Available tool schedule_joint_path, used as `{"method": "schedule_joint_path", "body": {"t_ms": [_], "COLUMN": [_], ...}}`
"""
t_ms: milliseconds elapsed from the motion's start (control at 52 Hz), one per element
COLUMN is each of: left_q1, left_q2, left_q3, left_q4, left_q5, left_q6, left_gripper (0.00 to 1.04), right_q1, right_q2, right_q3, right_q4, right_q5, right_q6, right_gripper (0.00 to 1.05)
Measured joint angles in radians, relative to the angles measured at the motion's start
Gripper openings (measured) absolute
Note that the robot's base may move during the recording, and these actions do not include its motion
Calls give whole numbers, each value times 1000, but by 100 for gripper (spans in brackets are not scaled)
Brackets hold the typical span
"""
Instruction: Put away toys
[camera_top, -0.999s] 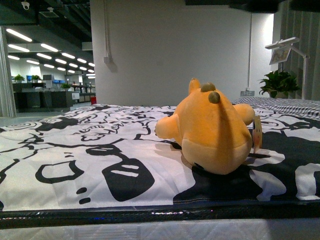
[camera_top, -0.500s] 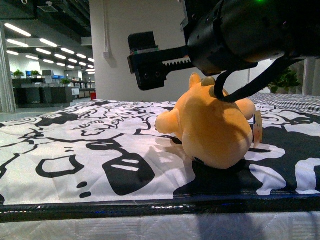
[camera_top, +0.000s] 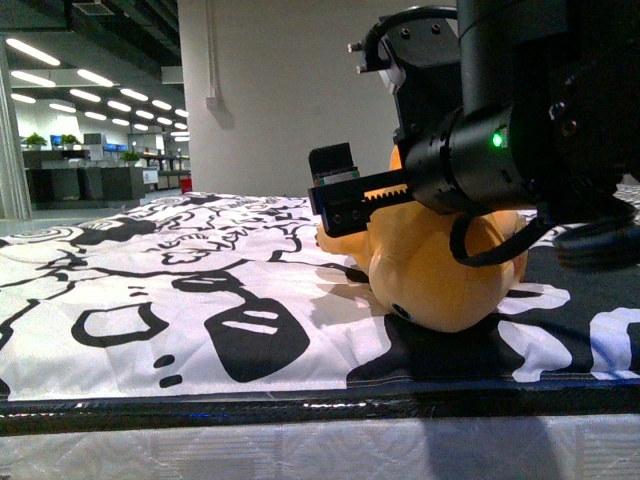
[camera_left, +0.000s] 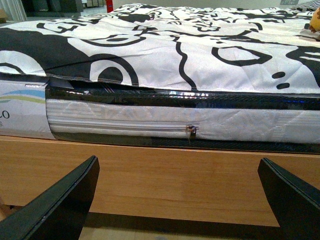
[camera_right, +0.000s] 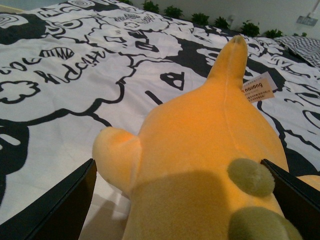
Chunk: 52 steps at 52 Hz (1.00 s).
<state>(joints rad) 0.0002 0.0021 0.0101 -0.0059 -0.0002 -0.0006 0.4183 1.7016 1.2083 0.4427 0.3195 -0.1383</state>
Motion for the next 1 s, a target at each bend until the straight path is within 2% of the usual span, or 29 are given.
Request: {"method": "schedule_joint_path", "body": {"t_ms": [288,577,999], "left_q1": [0,0,0], "left_q2": [0,0,0], "left_q3": [0,0,0], "left_q4": [0,0,0], "left_q5": [0,0,0], "left_q6": [0,0,0], "left_gripper": [98,98,98], "right_q1": [-62,-73,-116], "right_q2": [1,-3,-104], "right_q3": [-76,-114,-100], "right_q4": [34,64,-53], "right_q5": [0,-18,-90], "right_q6": [35,62,148], "right_gripper": [98,98,98]}}
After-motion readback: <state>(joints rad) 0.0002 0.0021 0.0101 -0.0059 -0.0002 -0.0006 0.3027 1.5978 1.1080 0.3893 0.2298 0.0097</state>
